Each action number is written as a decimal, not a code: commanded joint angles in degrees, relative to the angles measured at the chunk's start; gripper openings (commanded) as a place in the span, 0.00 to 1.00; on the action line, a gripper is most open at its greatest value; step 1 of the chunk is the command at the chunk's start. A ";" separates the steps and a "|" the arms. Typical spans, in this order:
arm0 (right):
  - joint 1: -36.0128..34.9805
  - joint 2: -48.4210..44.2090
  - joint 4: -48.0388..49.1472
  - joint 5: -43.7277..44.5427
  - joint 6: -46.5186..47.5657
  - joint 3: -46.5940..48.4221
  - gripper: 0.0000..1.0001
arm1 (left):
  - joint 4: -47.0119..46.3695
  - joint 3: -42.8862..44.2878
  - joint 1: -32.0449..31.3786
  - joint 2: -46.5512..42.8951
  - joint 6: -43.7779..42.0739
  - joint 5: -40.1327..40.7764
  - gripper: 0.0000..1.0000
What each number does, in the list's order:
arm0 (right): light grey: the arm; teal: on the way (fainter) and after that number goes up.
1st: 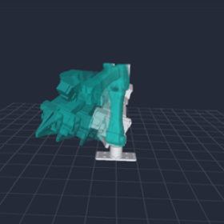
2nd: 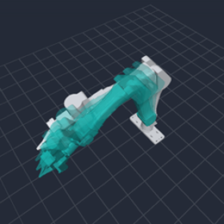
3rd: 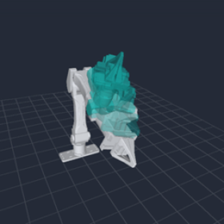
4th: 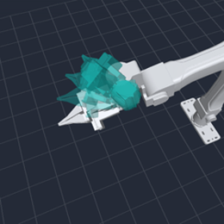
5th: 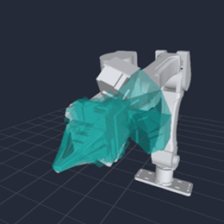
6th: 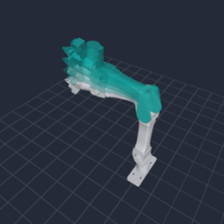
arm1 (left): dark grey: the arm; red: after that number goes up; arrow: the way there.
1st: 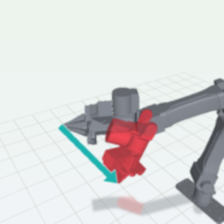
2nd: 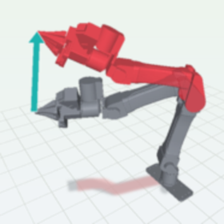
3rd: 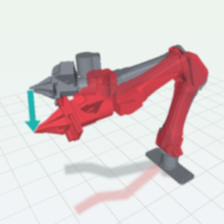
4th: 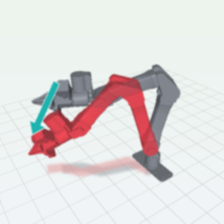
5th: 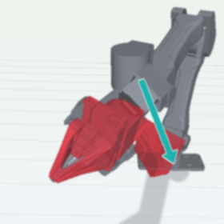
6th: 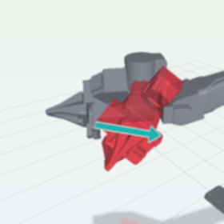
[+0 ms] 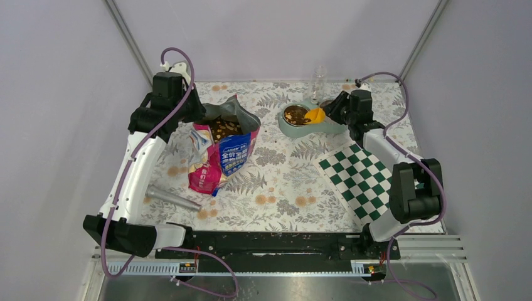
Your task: Serve the pet food
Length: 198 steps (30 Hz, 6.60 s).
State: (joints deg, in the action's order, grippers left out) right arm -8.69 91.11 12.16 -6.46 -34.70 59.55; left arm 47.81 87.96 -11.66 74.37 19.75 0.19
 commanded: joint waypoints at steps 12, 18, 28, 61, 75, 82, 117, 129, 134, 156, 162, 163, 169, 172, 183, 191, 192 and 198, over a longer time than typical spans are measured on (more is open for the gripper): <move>-5.15 -11.37 -7.55 9.96 14.01 6.30 0.00 | -3.95 0.06 0.70 -3.22 1.30 -3.84 0.00; -5.19 -19.05 -11.40 -5.11 7.53 10.00 0.00 | -4.80 -0.84 0.69 -3.26 2.39 -7.83 0.00; -12.19 -30.61 7.38 -22.70 -12.09 5.04 0.01 | -8.86 -3.25 -0.08 -4.13 7.20 -14.33 0.00; -39.02 -3.46 -21.14 9.72 7.90 16.17 0.00 | -13.53 -4.58 -9.96 -2.66 8.84 -10.82 0.00; -39.34 7.53 -11.09 -15.51 1.43 15.87 0.00 | -11.78 -2.66 -9.90 -2.38 7.59 -9.65 0.00; -36.65 7.55 -0.26 -23.84 -10.00 13.32 0.00 | -11.22 -2.78 -9.87 -2.77 6.91 -8.42 0.00; -26.83 -18.62 -4.81 -13.51 -15.97 9.40 0.00 | -7.82 -0.47 -6.29 -5.33 0.15 -1.21 0.00; -26.61 -19.74 1.03 -15.18 -8.64 7.91 0.00 | -7.90 -1.19 -4.31 -5.55 0.64 -3.53 0.00; -26.47 -20.12 4.57 -15.54 -6.77 6.34 0.00 | -8.07 -1.38 -3.82 -5.72 0.73 -3.62 0.00; -25.99 -18.44 13.18 -13.82 -19.00 1.99 0.00 | -7.80 -1.28 -2.21 -5.42 0.72 -2.22 0.00; -25.16 -18.29 17.86 -11.63 -29.08 -0.82 0.00 | -7.56 -1.81 -1.55 -5.95 0.81 -0.95 0.00; -25.13 -18.38 18.33 -11.46 -29.38 -1.06 0.00 | -7.58 -1.98 -1.53 -6.05 0.82 -0.74 0.00; -24.62 -18.21 18.99 -11.73 -30.65 -2.20 0.00 | -7.73 -2.82 -1.17 -6.55 0.88 -0.37 0.00; -23.96 -18.25 21.29 -11.42 -33.25 -3.88 0.00 | -7.92 -3.28 -1.08 -6.76 1.12 -0.68 0.00; -14.90 -15.68 39.78 -13.31 -51.25 -10.79 0.00 | -8.45 -4.75 -0.84 -6.42 2.14 -2.38 0.00; -6.08 -17.60 41.40 -13.81 -52.10 -14.49 0.00 | -8.65 -4.91 -0.60 -6.47 2.09 -2.76 0.00; -4.88 -17.86 41.44 -13.98 -51.99 -14.95 0.00 | -8.65 -4.93 -0.64 -6.47 2.13 -2.80 0.00; 3.82 -18.07 43.88 -14.36 -51.29 -19.71 0.00 | -8.79 -5.21 -0.49 -6.52 2.22 -2.96 0.00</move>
State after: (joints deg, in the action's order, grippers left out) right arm -9.47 75.13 49.78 -20.18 -85.58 42.17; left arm 42.78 82.65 -12.80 70.96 21.10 -2.79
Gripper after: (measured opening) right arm 0.342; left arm 0.010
